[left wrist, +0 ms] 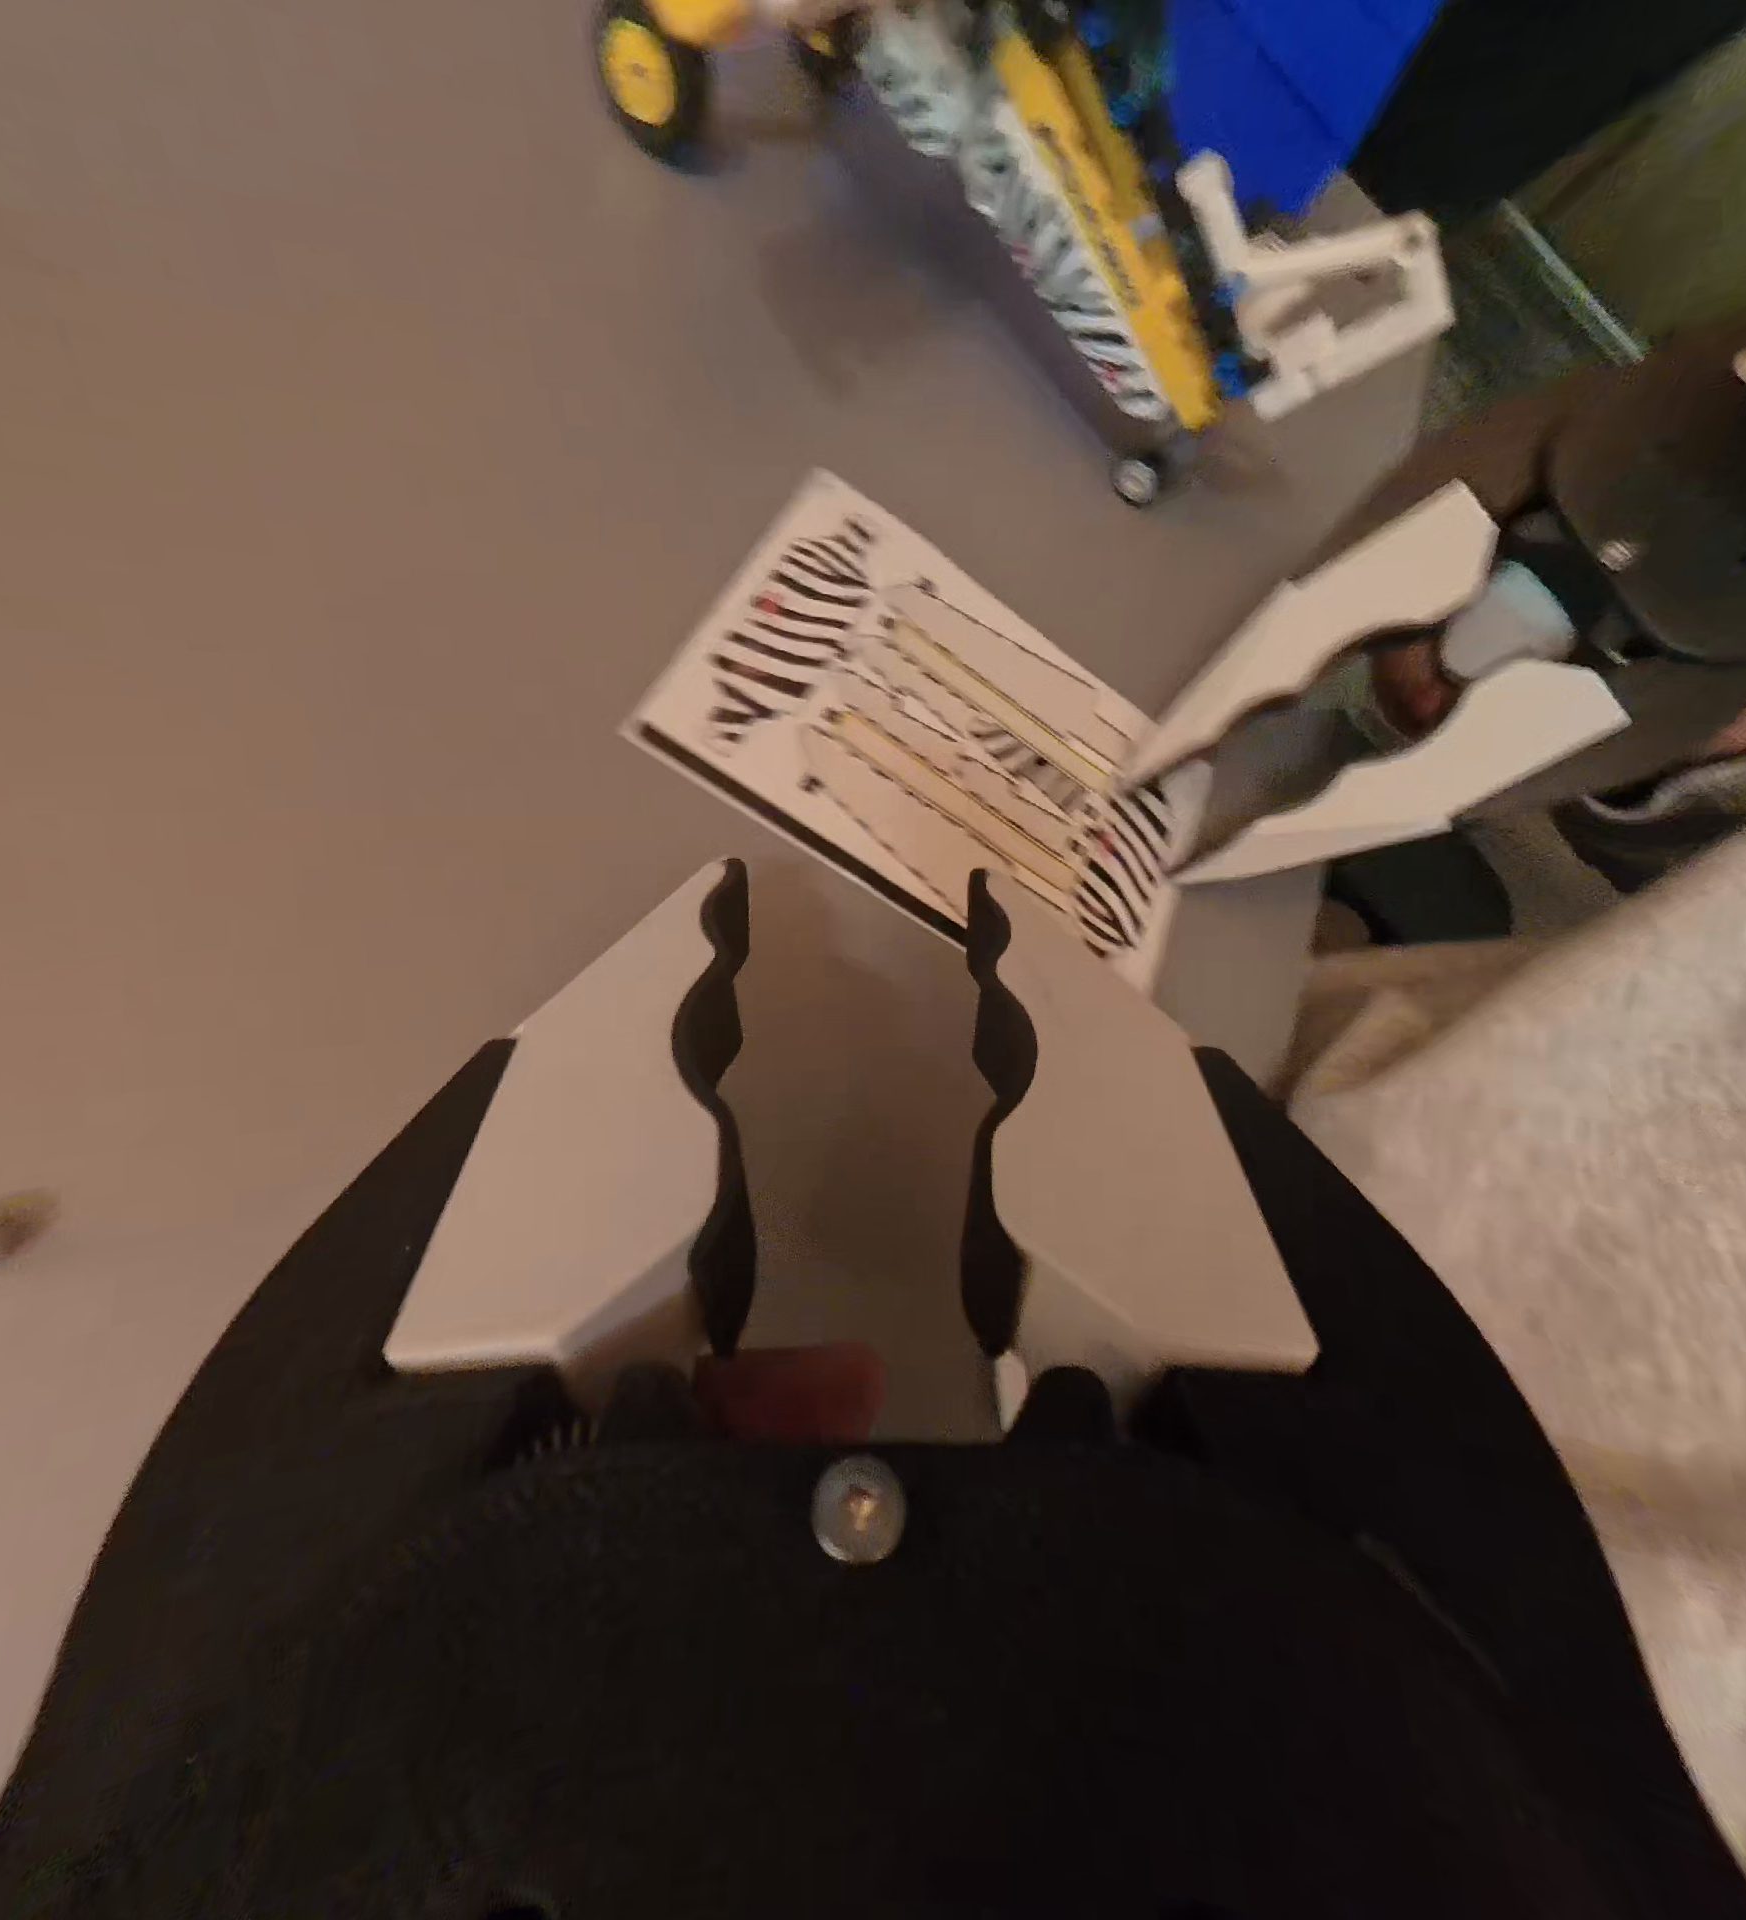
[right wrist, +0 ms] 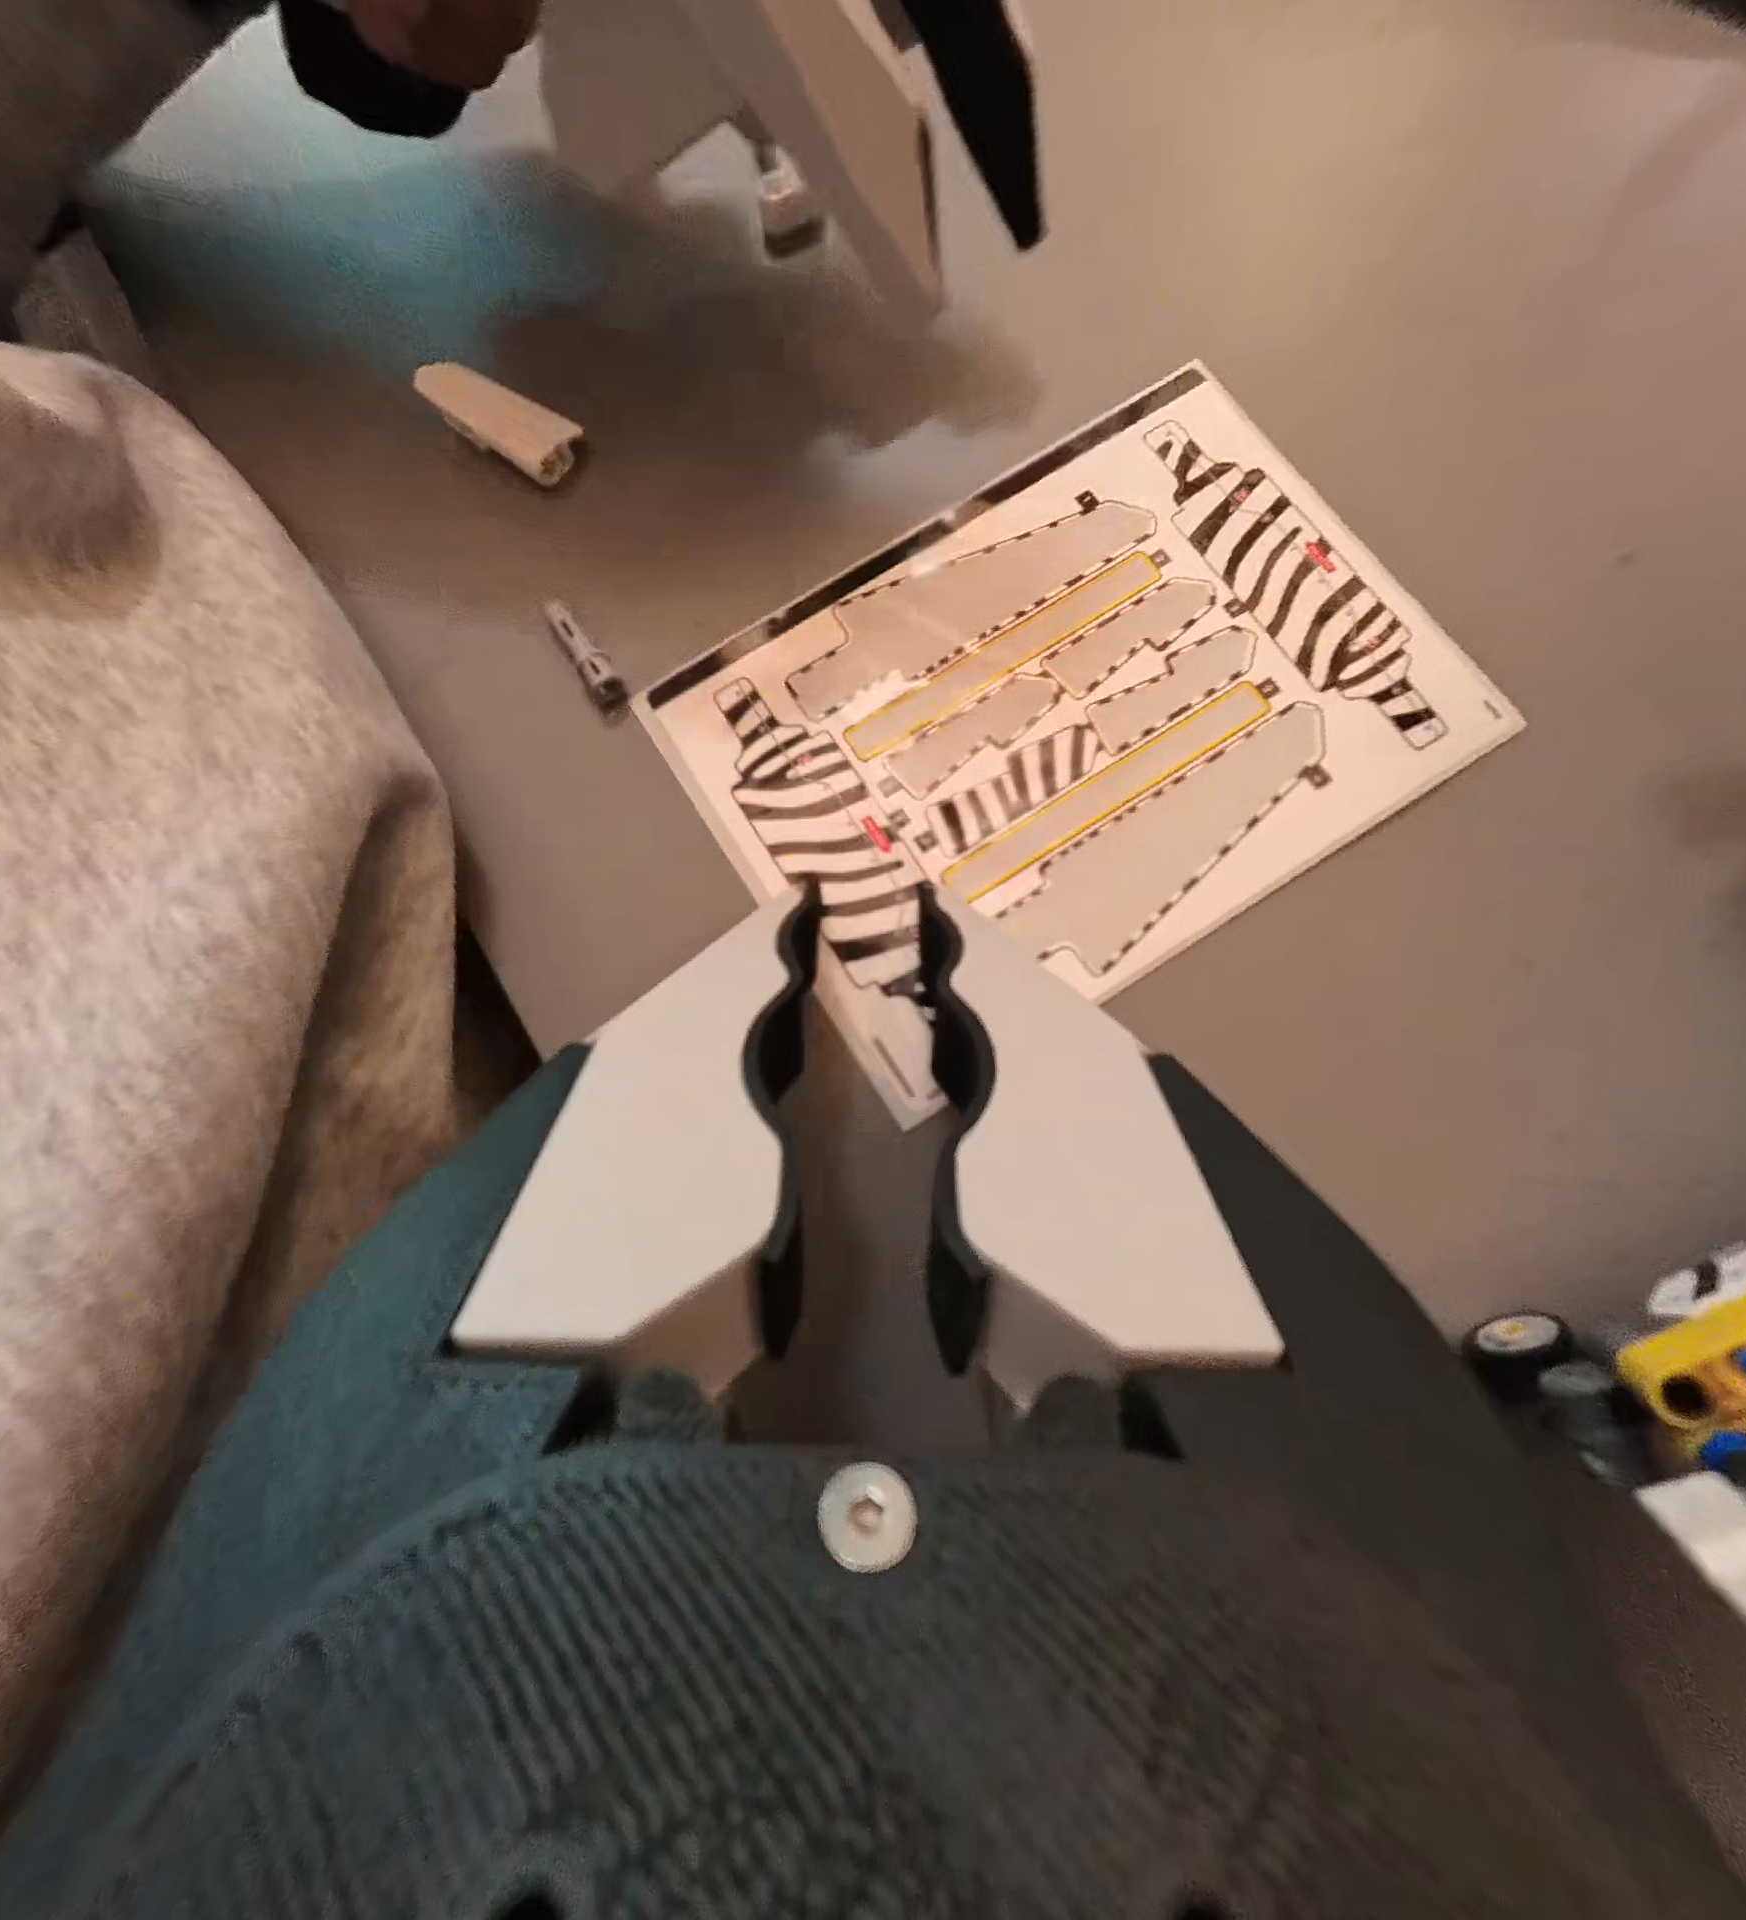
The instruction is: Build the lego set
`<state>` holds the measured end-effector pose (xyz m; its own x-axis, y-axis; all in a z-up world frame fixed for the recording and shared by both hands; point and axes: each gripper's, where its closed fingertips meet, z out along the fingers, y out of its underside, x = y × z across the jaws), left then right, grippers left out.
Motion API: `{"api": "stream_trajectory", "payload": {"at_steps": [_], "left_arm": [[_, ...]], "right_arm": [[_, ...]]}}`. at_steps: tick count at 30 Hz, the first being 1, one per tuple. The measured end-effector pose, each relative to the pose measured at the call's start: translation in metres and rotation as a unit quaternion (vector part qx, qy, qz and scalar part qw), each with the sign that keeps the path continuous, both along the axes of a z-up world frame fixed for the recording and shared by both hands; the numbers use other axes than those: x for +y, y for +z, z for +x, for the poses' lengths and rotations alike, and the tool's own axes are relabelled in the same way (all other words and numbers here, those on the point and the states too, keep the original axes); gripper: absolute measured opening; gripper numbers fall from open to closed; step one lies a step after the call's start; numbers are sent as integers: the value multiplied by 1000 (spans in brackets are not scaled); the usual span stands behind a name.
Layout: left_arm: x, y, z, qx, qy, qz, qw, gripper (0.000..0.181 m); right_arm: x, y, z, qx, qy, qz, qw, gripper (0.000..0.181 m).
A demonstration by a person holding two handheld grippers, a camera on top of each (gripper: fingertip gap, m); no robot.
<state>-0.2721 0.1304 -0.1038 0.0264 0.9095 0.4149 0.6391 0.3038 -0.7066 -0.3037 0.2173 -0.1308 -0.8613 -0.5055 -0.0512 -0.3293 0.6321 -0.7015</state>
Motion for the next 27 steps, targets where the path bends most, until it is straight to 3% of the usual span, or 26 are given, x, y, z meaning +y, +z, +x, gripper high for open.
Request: {"api": "stream_trajectory", "payload": {"at_steps": [2,5,8,9,11,16,19,22,24,27], "left_arm": [[26,1,8,-10,-55,-10,998,44],[68,-13,29,-47,-159,-64,984,48],[81,-27,37,-64,-177,-153,970,48],[82,-29,37,-68,-176,-171,967,42],[76,-30,35,-73,-163,-211,961,7],[43,-21,35,-75,-104,-240,962,7],[-18,-13,53,-94,-10,-280,955,7],[-76,-14,83,-101,90,-229,964,7],[-93,-17,97,-94,119,-179,972,7],[-107,-24,110,-117,134,-209,962,7]], "right_arm": [[3,1,1,5,-6,-11,1000,32],[6,7,3,38,12,-53,998,34],[7,8,-2,80,20,-81,993,37],[8,5,-4,85,20,-77,993,39],[9,3,-3,70,14,-73,995,39],[10,2,-5,50,-6,-77,996,39],[11,3,-9,62,-19,-84,994,40],[12,4,-11,81,-25,-94,992,40],[11,4,-11,85,-23,-98,991,39],[9,4,-11,88,-22,-96,991,38]]}}
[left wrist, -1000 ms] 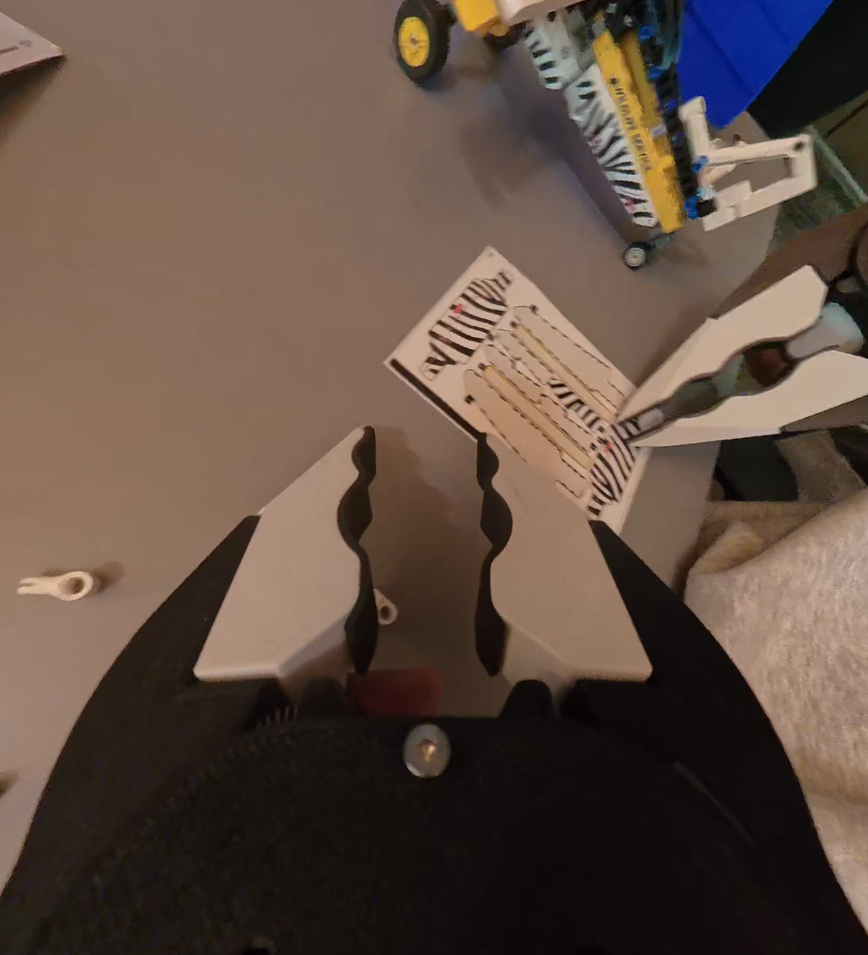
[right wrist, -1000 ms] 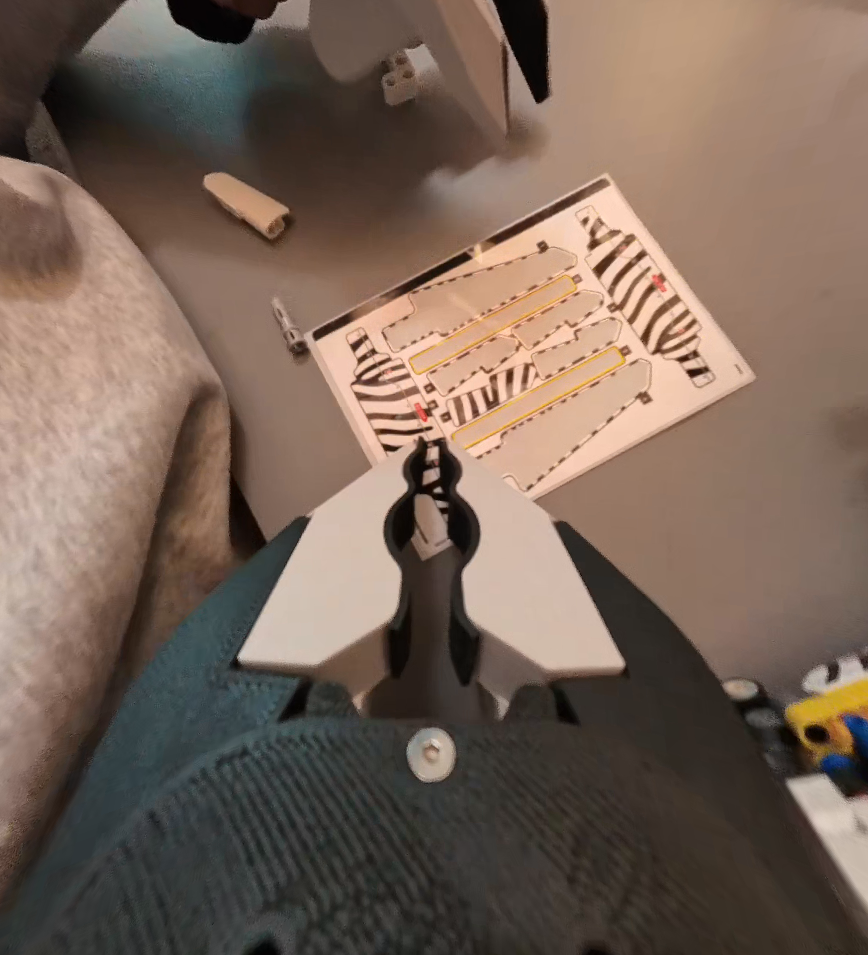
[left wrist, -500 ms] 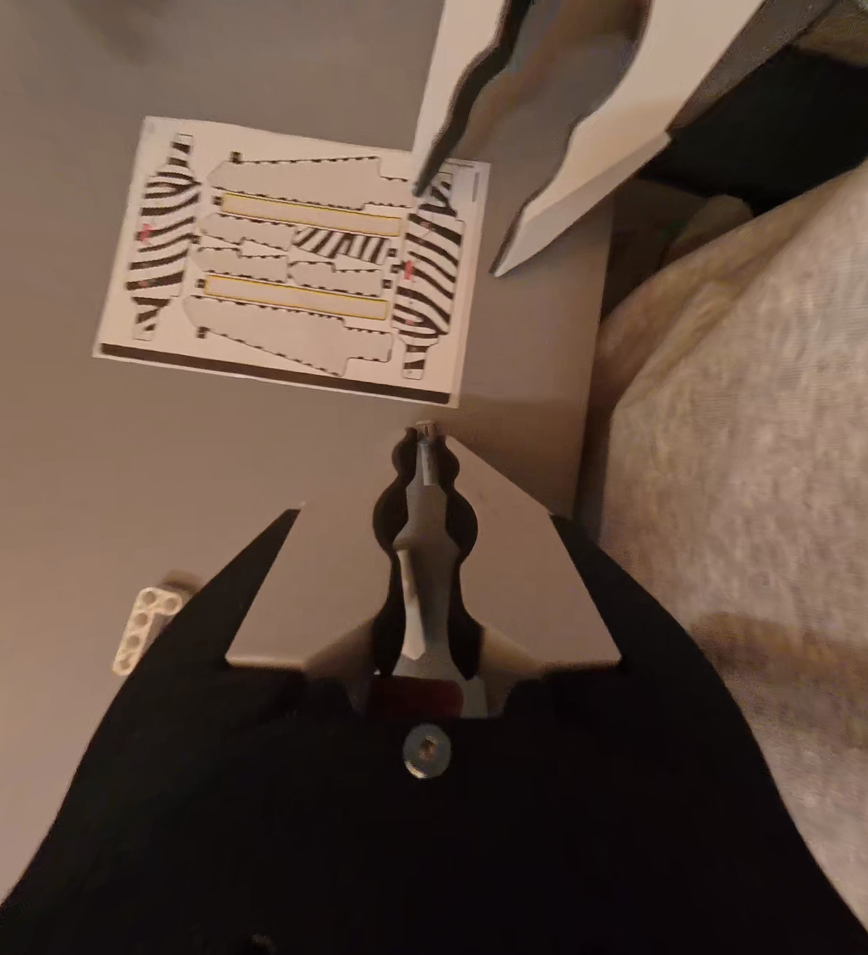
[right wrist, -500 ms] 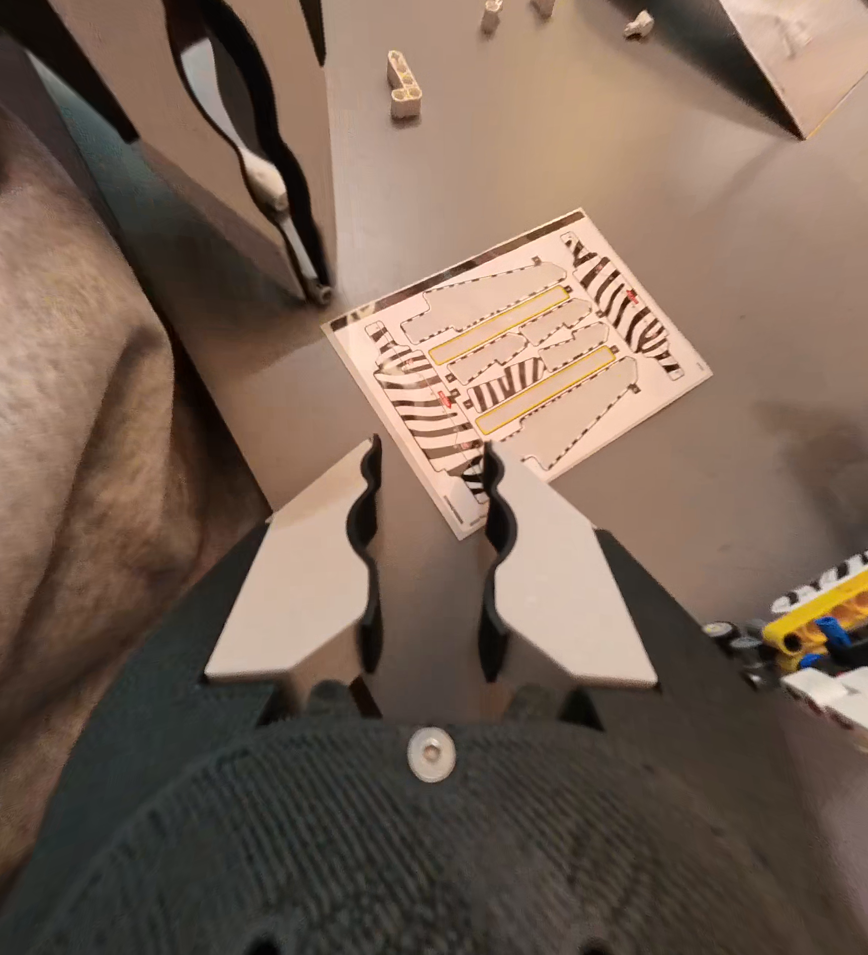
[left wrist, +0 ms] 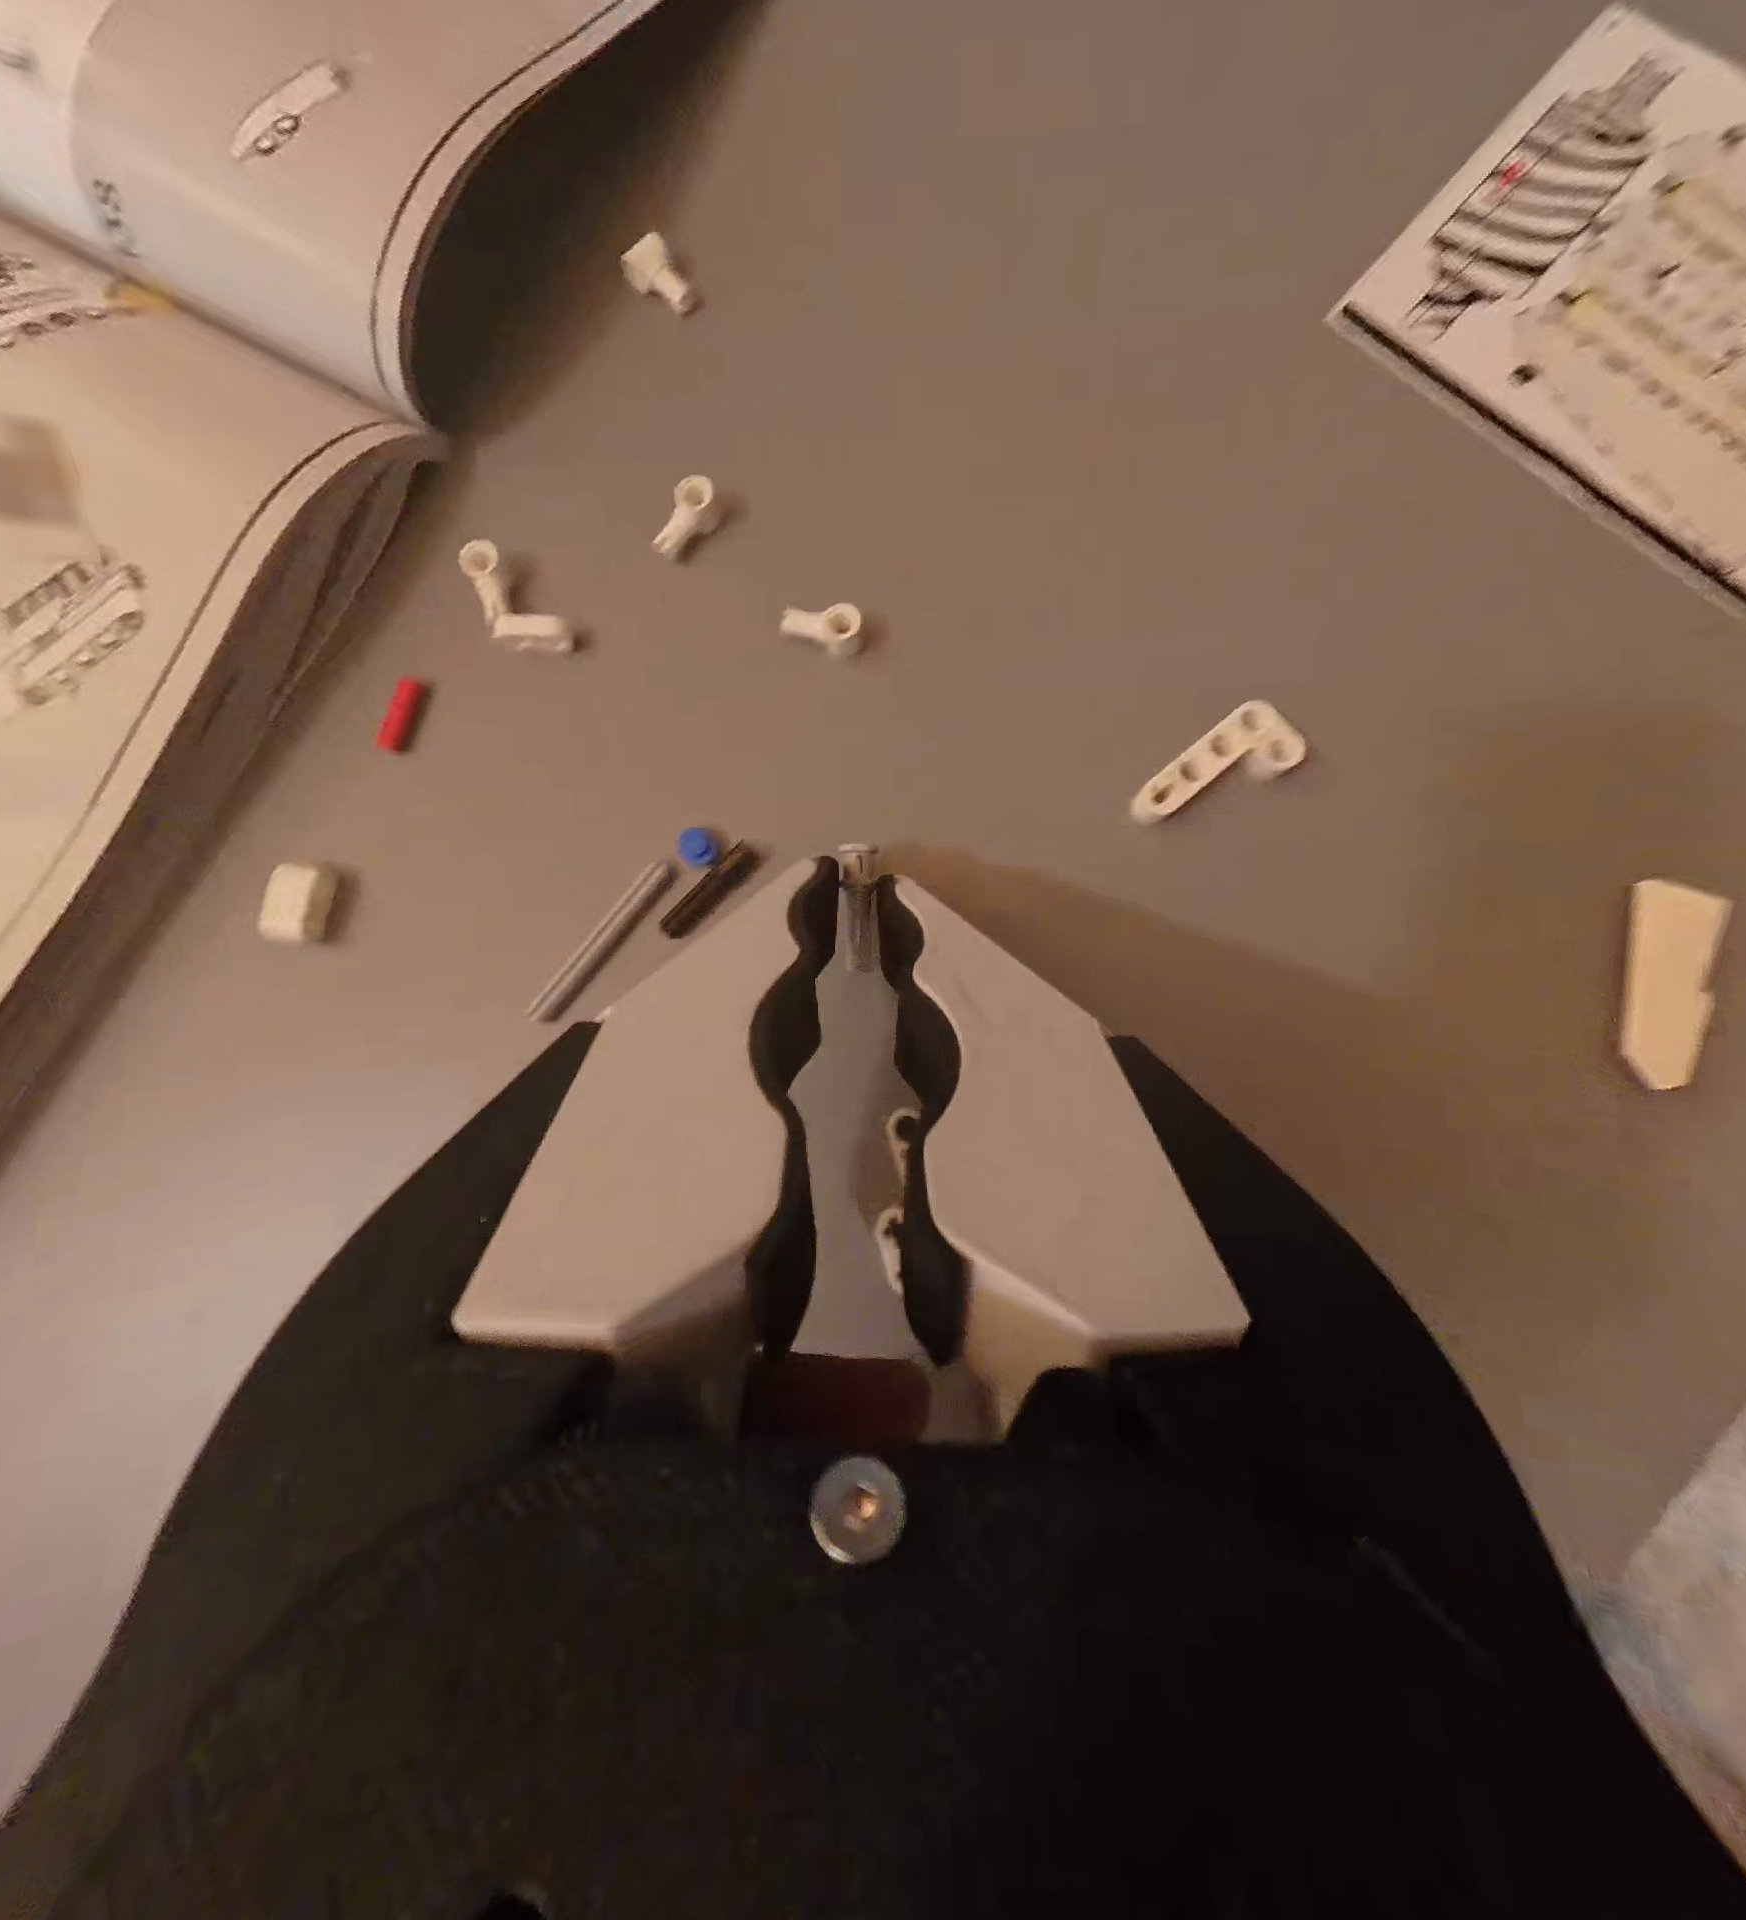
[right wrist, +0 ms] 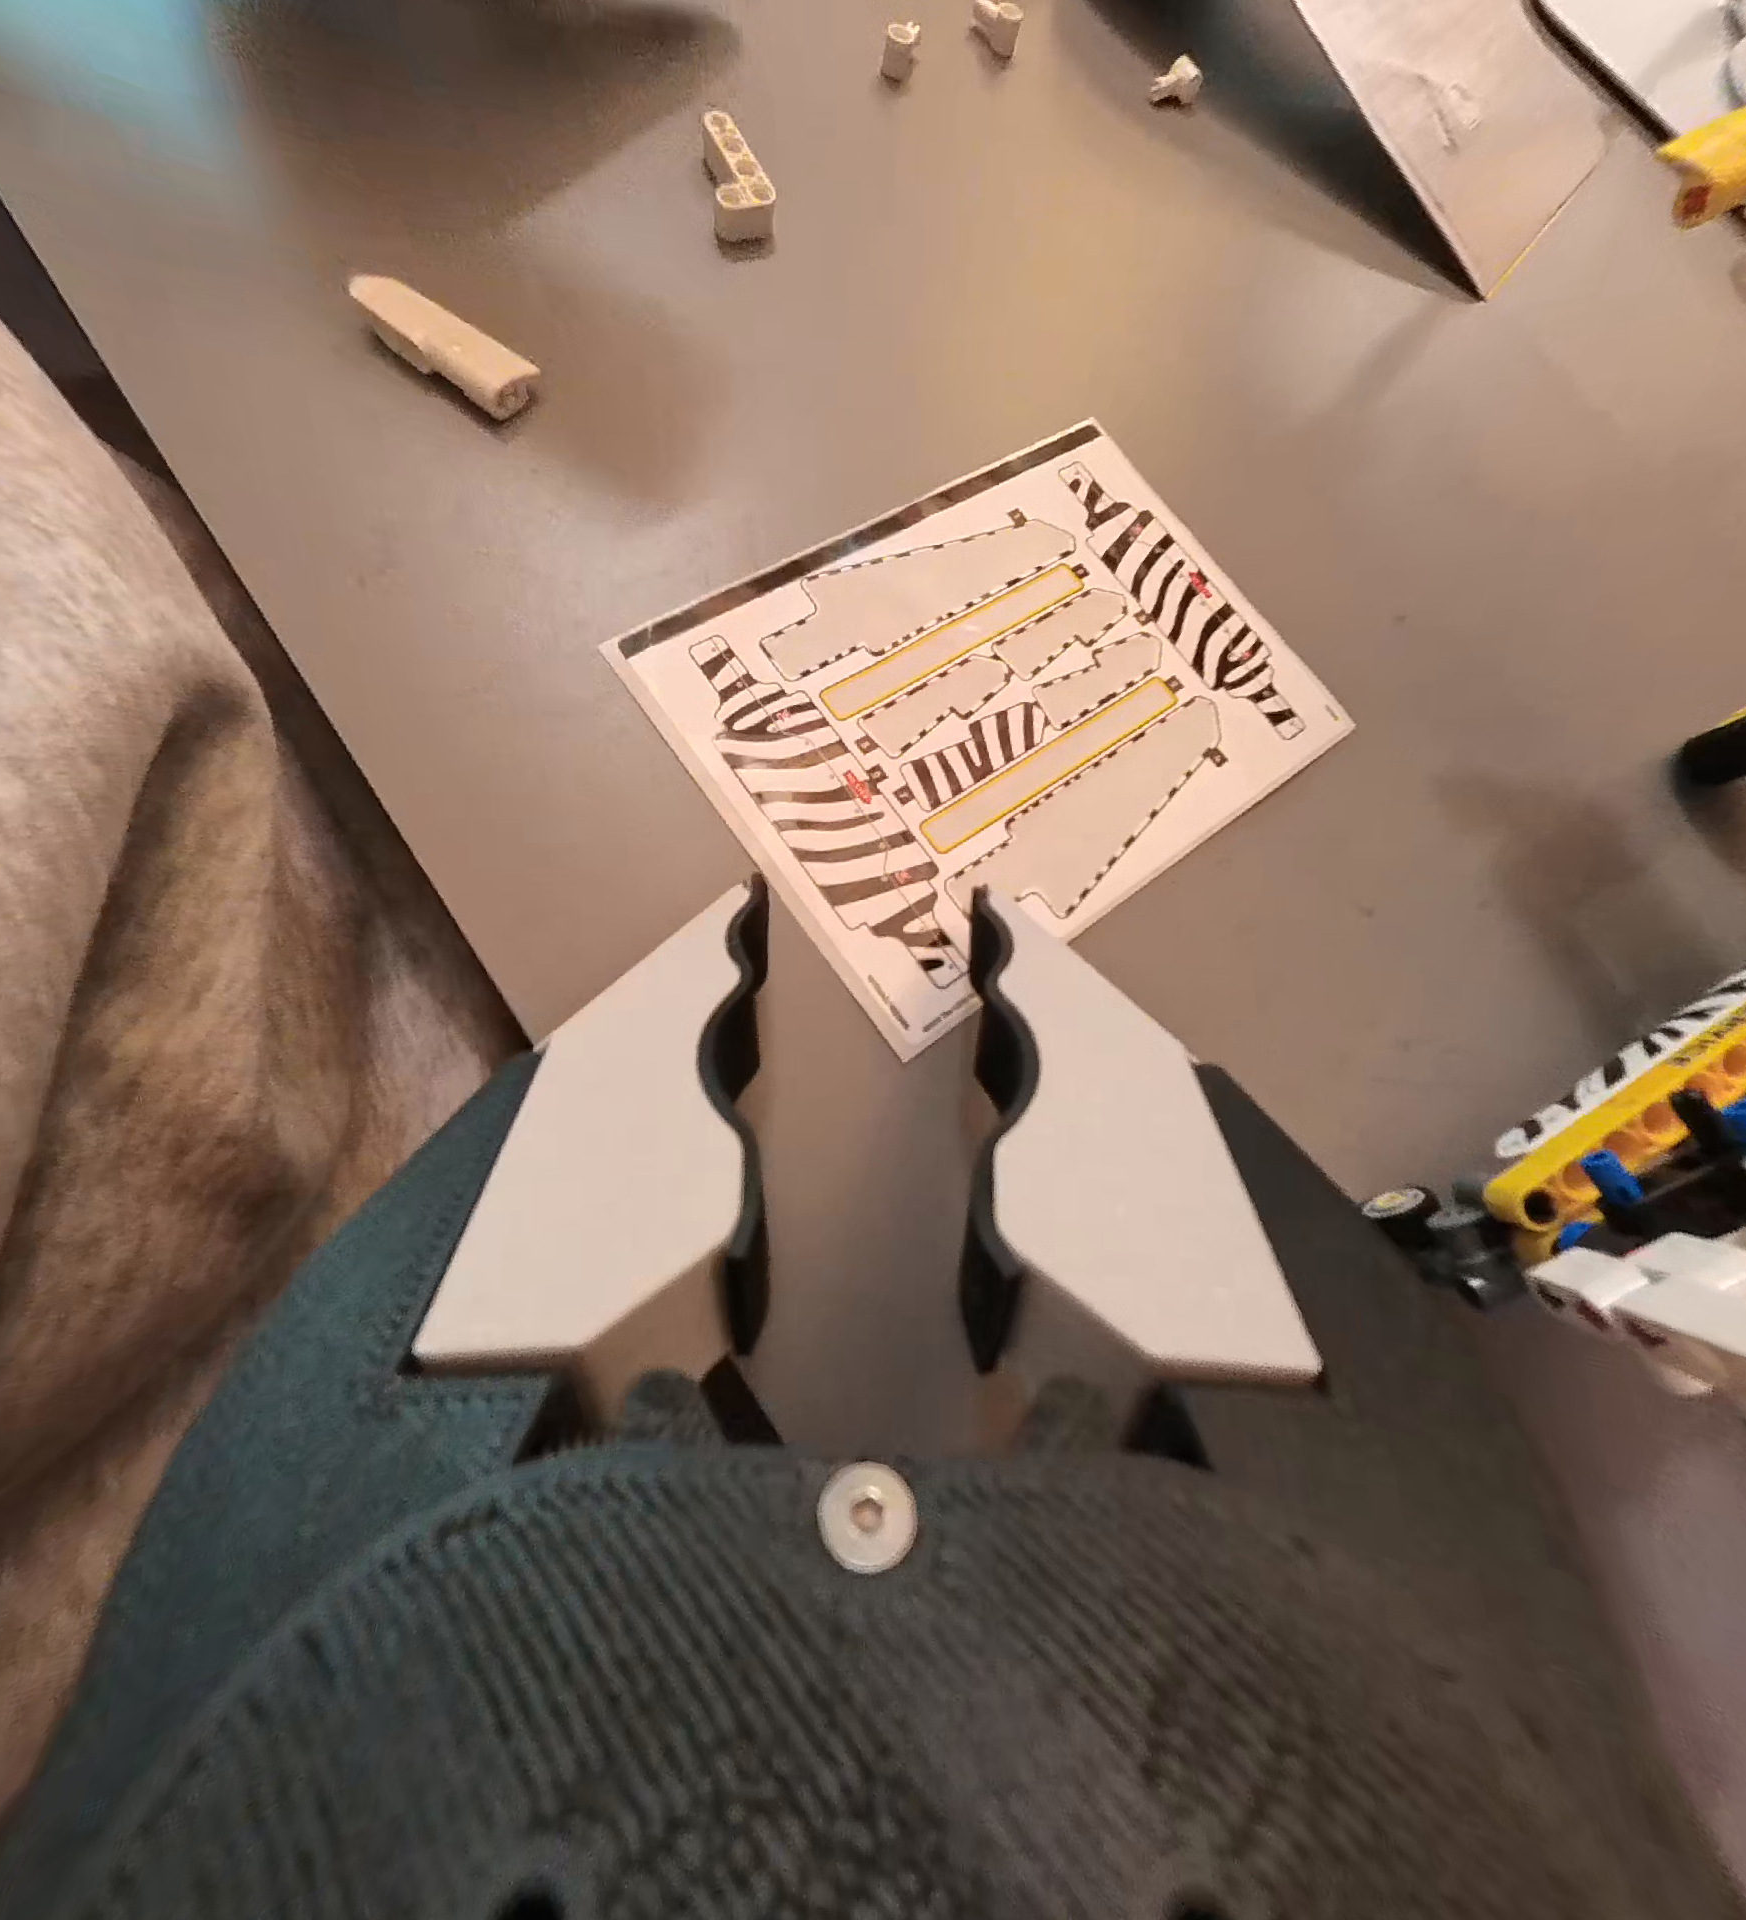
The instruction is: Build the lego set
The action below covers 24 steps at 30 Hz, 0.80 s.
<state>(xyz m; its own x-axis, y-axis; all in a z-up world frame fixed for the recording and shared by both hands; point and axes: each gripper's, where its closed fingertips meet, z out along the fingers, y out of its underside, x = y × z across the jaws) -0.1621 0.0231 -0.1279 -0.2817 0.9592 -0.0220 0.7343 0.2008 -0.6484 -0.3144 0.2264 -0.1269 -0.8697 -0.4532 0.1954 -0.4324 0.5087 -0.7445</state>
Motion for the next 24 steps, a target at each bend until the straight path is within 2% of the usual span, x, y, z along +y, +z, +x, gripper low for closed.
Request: {"api": "stream_trajectory", "payload": {"at_steps": [2,4,7,12,18,20,22,24], "left_arm": [[-2,-2,2,-12,3,-18,1000,8],[0,-1,0,-6,5,-18,1000,20],[0,13,-4,36,20,-8,999,25],[-10,29,-2,79,57,-2,995,25],[8,36,-24,125,23,47,991,39],[1,34,-35,106,23,22,994,40],[-20,33,-48,70,35,-15,997,41],[-38,34,-69,51,33,-16,998,43]], "right_arm": [[-1,0,-1,6,-1,2,1000,40],[-2,1,-4,18,-9,-3,1000,46],[-3,3,-16,29,-38,-12,999,58],[0,4,-8,-26,-30,0,999,61],[-1,0,-4,-24,-23,-1,999,59],[-2,-1,-2,-33,-23,3,999,59],[-2,-1,-1,-42,-22,5,999,58],[-2,-2,0,-45,-22,4,999,57]]}}
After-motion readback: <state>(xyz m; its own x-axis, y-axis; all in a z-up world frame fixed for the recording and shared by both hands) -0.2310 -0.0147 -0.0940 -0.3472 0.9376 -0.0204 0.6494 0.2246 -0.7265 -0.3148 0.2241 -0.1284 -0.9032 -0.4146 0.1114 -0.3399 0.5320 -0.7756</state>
